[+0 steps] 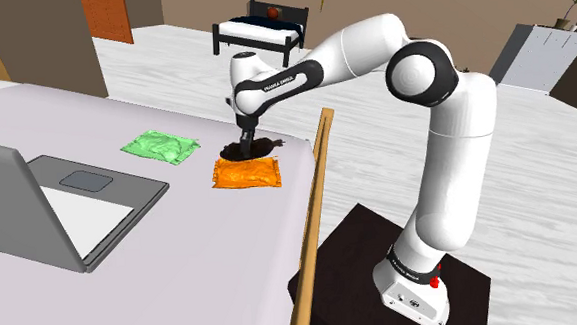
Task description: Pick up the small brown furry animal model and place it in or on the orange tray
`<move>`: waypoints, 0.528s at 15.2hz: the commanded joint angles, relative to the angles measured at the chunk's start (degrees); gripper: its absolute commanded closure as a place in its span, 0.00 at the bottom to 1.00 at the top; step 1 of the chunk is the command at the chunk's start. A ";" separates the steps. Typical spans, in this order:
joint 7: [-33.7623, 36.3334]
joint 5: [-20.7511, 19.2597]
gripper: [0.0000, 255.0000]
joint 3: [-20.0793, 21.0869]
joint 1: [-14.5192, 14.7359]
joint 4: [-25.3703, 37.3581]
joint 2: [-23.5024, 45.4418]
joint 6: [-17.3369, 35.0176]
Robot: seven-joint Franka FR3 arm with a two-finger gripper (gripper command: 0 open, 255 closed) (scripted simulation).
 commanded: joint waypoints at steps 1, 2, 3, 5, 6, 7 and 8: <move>0.14 -0.17 1.00 -0.08 -0.03 -0.47 0.76 1.31; 0.25 -0.26 1.00 -0.11 -0.02 -0.76 1.12 1.96; 0.36 -0.35 1.00 -0.14 -0.01 -1.03 1.49 2.60; 0.58 -0.54 1.00 -0.21 0.02 -1.55 2.26 3.87; 0.74 -0.67 1.00 -0.25 0.04 -1.87 2.80 4.72; 0.74 -0.66 1.00 -0.26 0.04 -1.88 2.80 4.73; 0.74 -0.66 1.00 -0.26 0.04 -1.88 2.80 4.73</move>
